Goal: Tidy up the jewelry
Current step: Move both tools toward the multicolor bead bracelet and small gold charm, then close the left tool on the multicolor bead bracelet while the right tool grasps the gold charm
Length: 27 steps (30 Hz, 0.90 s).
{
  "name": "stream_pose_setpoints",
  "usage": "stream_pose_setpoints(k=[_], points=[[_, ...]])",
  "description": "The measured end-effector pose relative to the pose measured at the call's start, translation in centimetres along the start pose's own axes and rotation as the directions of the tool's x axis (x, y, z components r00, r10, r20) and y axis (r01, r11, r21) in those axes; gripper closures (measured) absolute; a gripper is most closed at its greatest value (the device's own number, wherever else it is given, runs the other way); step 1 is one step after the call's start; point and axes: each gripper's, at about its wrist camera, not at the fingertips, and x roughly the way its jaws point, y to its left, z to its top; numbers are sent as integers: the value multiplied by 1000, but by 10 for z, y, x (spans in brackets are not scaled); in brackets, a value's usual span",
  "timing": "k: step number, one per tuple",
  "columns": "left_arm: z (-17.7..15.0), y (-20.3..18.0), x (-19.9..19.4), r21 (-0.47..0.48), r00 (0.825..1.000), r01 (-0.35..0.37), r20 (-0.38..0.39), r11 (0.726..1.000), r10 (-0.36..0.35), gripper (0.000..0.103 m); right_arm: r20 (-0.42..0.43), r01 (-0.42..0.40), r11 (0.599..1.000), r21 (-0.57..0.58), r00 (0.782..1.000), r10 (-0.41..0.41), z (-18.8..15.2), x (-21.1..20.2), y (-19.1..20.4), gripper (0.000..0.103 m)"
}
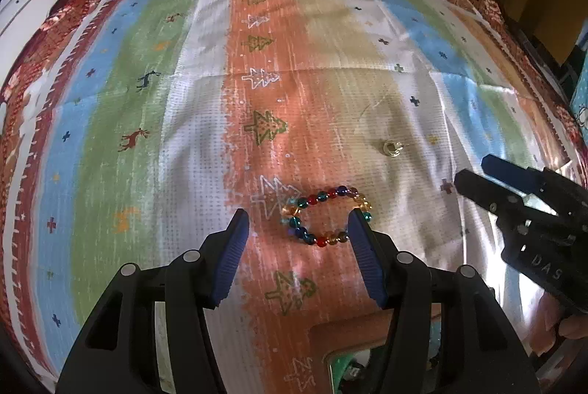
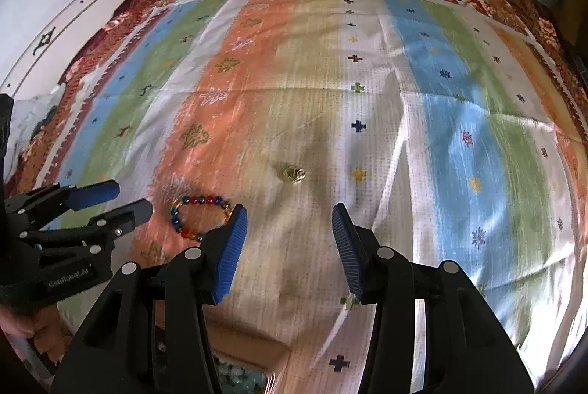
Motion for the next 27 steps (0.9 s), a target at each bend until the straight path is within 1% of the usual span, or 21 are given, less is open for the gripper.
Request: stream_pose_setpoints(k=[4,8,16,19,22,27], points=[[3,0,10,15,1000,-14,-18,1000,14,47,1,14,1000,-4,1000,-14,7,4,0,55],[7,0,17,28,999,-24,-32,999,24,47,-23,27,1000,-13,999,-27,10,15,1,55],[8,-5,35,82,996,-47,-69,995,53,47,-52,46,999,-26,998,-47,18,36,2,55],[9,-6,39,99,995,-48,-80,994,56,47,-64,54,998,-27,996,-56,21,45,1,55],[10,-8,43,122,995,-30,-94,992,42,47,-75,60,998,-30,995,-62,23,51,1,55],[10,-7,50,131,993,-29,-109,991,43,47,-93,63,997,-38,993,-66,26,61,3,55]])
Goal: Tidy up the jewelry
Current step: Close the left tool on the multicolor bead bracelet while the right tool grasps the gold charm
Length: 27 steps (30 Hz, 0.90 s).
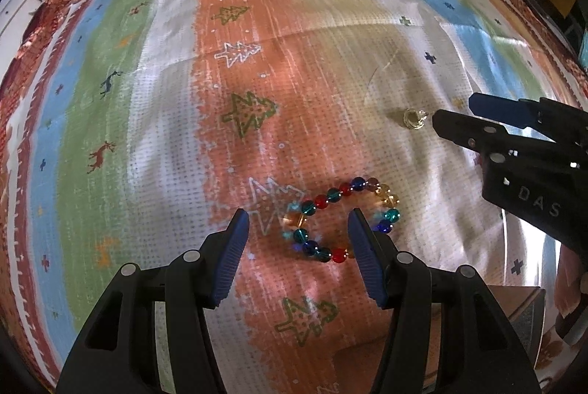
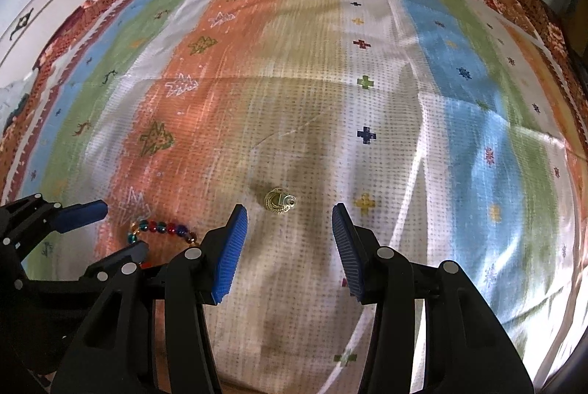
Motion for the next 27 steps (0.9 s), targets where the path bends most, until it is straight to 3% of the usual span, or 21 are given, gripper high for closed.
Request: stream_pose_setpoints(k=[10,19,27], points=[[-2,3,10,-2,999,20,-25,1000,-20,47,-32,-9,1000,-2,999,9,10,21,5,55],[6,6,18,-1,998,49,-38,999,-49,54,-78,-14,1000,-20,997,13,14,41,3,55],[4,-2,23,48,999,36,-31,998,-35,58,-92,-7,999,-43,996,3,16,48,4,55]])
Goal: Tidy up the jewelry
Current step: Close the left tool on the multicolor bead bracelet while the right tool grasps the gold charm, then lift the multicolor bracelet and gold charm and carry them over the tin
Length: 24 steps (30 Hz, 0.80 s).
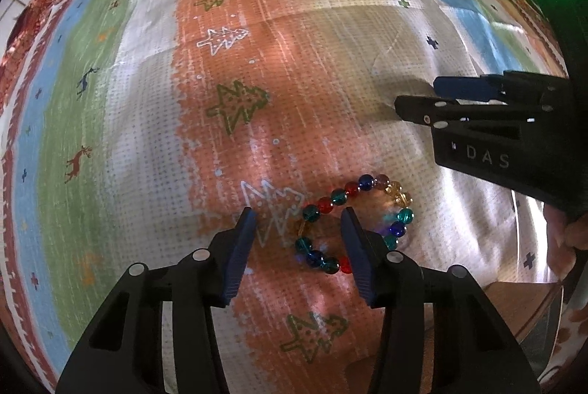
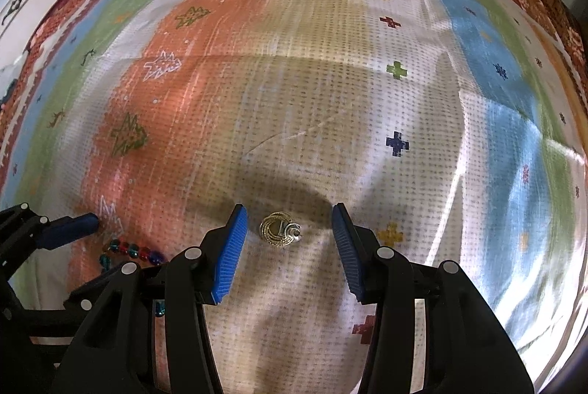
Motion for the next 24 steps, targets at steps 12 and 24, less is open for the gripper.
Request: stream_pose_setpoints(k=[12,24], points=[[-1,-8,5,48,1000,8,-15,999,-7,92,-1,-12,1000,-21,1000,12,-1,-1,-4,83],[2,0,-20,12,997,69,25,998,-69,94,14,-12,1000,-12,1000,12,-10,-18,-10,87]])
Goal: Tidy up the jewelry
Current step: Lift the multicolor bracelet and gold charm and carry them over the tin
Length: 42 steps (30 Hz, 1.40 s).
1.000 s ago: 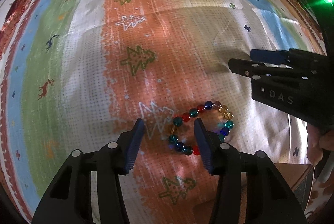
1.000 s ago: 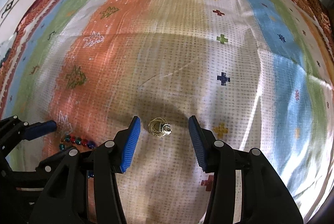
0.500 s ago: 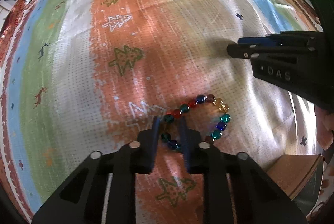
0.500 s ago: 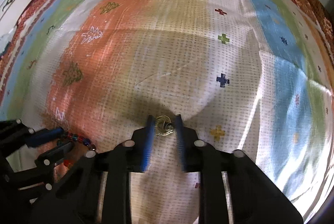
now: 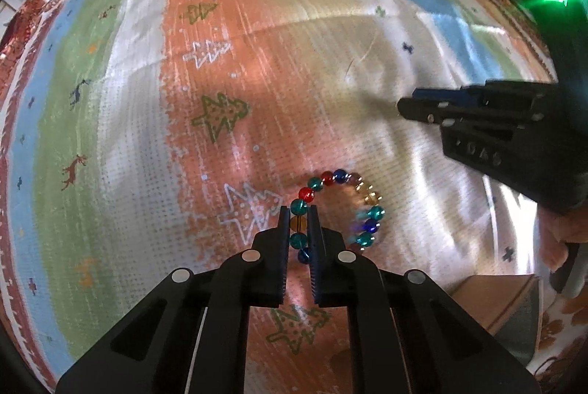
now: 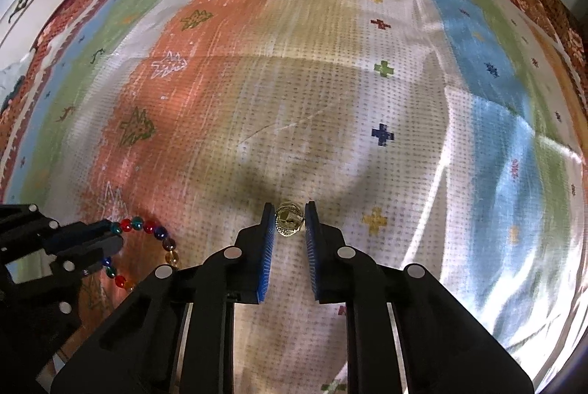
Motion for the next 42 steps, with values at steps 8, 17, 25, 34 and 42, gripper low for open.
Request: stream_pose_setpoints(k=[8,17,25,34,42], points=[[0,-5,-20,-22,999,25,47,999,-24,94,15,-4,1000,-4,1000,4,-6,-12,3,94],[0,-9,-33,-42,997,27,80,999,-24,94,2,-15,1000,7,1000,15,-7,-15,2,96],[0,-9,-32,-42,997,28,77,999,-25,94,7,31,999,-15,1000,-30,-3,-11,7,64],[1,-5,-30,-41,997,34,75,999,-30,94,-28,25,1000,-6,999,-25,3,8,5,64],[2,-1,-30,-50,997,34,76,998,-30,94,-40,20,1000,7,999,-19,4,15,1,71]])
